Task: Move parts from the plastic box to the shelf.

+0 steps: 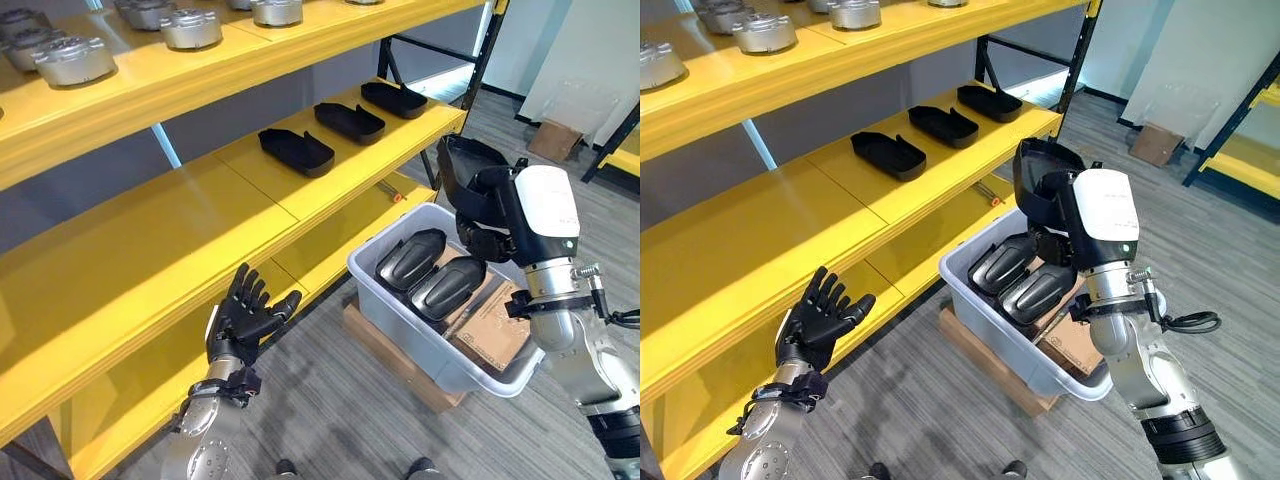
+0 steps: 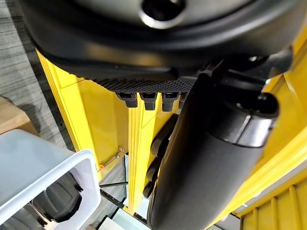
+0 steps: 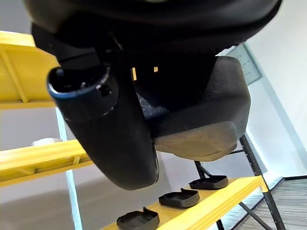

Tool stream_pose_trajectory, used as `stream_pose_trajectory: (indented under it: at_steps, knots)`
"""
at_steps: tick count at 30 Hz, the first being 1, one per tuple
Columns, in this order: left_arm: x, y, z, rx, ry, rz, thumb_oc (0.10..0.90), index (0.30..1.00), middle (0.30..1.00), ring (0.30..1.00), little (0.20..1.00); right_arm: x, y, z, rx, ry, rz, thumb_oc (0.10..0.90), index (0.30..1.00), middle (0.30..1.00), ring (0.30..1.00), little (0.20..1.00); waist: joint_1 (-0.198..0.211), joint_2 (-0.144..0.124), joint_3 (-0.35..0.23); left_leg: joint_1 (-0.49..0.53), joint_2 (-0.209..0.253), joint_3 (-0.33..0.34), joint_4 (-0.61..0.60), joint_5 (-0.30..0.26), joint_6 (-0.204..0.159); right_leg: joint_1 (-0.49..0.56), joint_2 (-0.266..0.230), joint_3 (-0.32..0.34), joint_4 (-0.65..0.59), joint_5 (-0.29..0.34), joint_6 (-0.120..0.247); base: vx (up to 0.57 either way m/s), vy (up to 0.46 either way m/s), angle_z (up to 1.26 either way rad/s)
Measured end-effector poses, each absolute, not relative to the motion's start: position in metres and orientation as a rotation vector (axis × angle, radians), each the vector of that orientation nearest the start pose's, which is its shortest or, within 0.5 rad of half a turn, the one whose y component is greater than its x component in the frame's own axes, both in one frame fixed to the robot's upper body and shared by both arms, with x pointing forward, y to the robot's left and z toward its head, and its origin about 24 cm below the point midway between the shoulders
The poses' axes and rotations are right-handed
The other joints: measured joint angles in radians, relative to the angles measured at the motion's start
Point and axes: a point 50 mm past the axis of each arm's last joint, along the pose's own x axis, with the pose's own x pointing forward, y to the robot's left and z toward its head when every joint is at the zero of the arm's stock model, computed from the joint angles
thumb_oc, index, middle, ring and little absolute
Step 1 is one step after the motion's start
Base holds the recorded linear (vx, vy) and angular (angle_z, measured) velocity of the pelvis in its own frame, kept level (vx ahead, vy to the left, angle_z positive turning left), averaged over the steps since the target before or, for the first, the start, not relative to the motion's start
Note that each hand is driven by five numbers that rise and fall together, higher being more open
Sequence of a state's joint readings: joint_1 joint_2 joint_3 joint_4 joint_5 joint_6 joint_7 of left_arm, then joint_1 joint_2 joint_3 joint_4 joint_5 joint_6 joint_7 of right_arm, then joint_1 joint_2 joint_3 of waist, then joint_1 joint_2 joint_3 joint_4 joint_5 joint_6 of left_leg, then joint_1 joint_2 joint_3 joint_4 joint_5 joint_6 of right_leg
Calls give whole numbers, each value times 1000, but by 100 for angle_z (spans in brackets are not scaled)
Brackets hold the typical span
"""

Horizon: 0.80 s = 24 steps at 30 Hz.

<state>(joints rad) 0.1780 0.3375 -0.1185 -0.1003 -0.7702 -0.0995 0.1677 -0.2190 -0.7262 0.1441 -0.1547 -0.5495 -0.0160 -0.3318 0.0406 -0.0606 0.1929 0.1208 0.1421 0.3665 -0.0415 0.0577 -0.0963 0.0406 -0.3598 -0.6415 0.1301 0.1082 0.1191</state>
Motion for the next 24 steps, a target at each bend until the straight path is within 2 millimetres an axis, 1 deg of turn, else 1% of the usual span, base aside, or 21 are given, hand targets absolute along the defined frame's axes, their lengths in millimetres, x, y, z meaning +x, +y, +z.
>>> stream_pose_trajectory:
  at_steps: [3,5,6,7,8,9,10,11,12,13,14,15,16,17,18,19,20,21,22,23,24]
  knots:
    - [217,199,33,-448,71,118,900,1000,1000,1000,1000,277,-204,165,-1180,-597,-149,400,300,300,300,300,4,-18,-3,-13,-21,-21,13,-9,15,3,-27,5,11,4,5,67,180,20]
    - [218,200,34,-445,67,117,900,1000,1000,1000,1000,277,-201,163,-1167,-592,-142,400,300,300,300,300,13,-30,-1,-41,-45,-44,40,-30,39,-2,-52,73,28,17,21,26,223,53]
    - [218,199,34,-444,71,117,900,1000,1000,1000,1000,277,-201,162,-1159,-580,-147,400,300,300,300,300,3,-33,1,-69,-60,-77,79,-44,51,-19,-76,146,80,27,23,-4,114,62]
    - [218,199,33,-443,72,116,900,1000,1000,1000,1000,277,-202,162,-1162,-576,-146,400,300,300,300,300,1,-30,-1,-68,-63,-88,87,-46,60,-35,-83,204,92,40,18,33,90,53]
    - [217,200,33,-438,72,118,900,1000,1000,1000,1000,278,-201,162,-1164,-574,-139,400,300,300,300,300,5,-30,-1,-69,-70,-95,77,-40,64,-33,-80,242,91,62,22,62,124,49]
    - [219,202,33,-418,74,119,900,1000,1000,1000,1000,277,-201,161,-1165,-570,-131,400,300,300,300,300,-4,-30,1,-87,-78,-137,72,-37,84,-72,-77,369,163,88,-5,96,98,77]
    - [220,204,34,-397,76,113,900,1000,1000,1000,1000,277,-202,158,-1166,-560,-129,400,300,300,300,300,-22,-27,4,-88,-79,-178,65,-28,101,-125,-70,458,259,101,12,123,34,93]
    - [220,206,35,-365,75,108,900,1000,1000,1000,1000,276,-202,157,-1166,-555,-123,400,300,300,300,300,-23,-19,9,-88,-66,-193,50,-19,109,-161,-53,495,305,63,42,87,-2,100]
    - [222,207,37,-344,69,97,900,1000,1000,1000,1000,275,-201,158,-1165,-568,-118,400,300,300,300,300,-31,-15,13,-108,-57,-244,48,-14,114,-162,-5,487,245,-37,49,65,-67,114]
    - [225,209,42,-327,55,89,900,1000,1000,1000,1000,274,-201,159,-1166,-580,-111,400,300,300,300,300,-40,-21,11,-121,-63,-275,34,14,117,-148,32,467,158,-51,51,116,-193,133]
    - [225,211,43,-313,55,82,900,1000,1000,1000,1000,274,-198,160,-1157,-594,-102,400,300,300,300,300,-20,-42,15,-117,-86,-298,17,16,105,-152,57,450,114,-9,32,182,-270,133]
    - [225,209,41,-324,60,86,900,1000,1000,1000,1000,273,-197,162,-1159,-613,-97,400,300,300,300,300,-17,-25,29,-129,-83,-338,30,14,104,-138,91,491,29,-28,45,192,-299,125]
    - [226,206,41,-329,59,76,900,1000,1000,1000,1000,274,-196,168,-1160,-638,-102,400,300,300,300,300,-18,-5,42,-147,-78,-384,35,8,96,-99,81,517,-109,-17,57,160,-333,112]
    - [226,206,41,-328,61,72,900,1000,1000,1000,1000,275,-195,171,-1157,-651,-106,400,300,300,300,300,-11,4,49,-158,-74,-402,34,7,91,-90,58,538,-153,-12,63,102,-254,118]
    - [226,207,41,-321,61,73,900,1000,1000,1000,1000,275,-195,171,-1157,-649,-106,400,300,300,300,300,-12,-1,56,-156,-71,-431,26,18,63,-44,31,553,-197,-17,66,106,-352,103]
    - [226,210,44,-310,53,76,900,1000,1000,1000,1000,276,-195,170,-1157,-640,-107,400,300,300,300,300,-5,-23,62,-146,-69,-452,18,36,7,-4,11,538,-177,5,71,70,-262,115]
    - [228,211,43,-332,46,99,900,1000,1000,1000,1000,279,-197,169,-1163,-628,-113,400,300,300,300,300,3,-14,88,-130,-45,-485,22,45,-20,45,41,505,-154,-8,133,121,-350,98]
    - [225,206,39,-359,58,107,900,1000,1000,1000,1000,279,-200,166,-1172,-606,-119,400,300,300,300,300,-10,6,91,-127,-7,-496,17,44,-6,53,80,490,-129,-41,108,88,-269,70]
    - [223,200,36,-389,66,111,900,1000,1000,1000,1000,280,-203,167,-1193,-594,-123,400,300,300,300,300,-2,28,90,-123,26,-512,17,44,-7,58,112,478,-123,-52,90,68,-317,31]
    - [222,197,35,-408,68,114,900,1000,1000,1000,1000,280,-203,170,-1201,-600,-126,400,300,300,300,300,-2,34,89,-117,37,-509,21,46,-8,63,128,474,-123,-58,82,38,-287,17]
    - [223,193,35,-433,64,114,900,1000,1000,1000,1000,280,-207,174,-1218,-605,-136,400,300,300,300,300,-24,40,86,-118,54,-507,23,53,-14,73,151,454,-115,-74,73,40,-404,14]
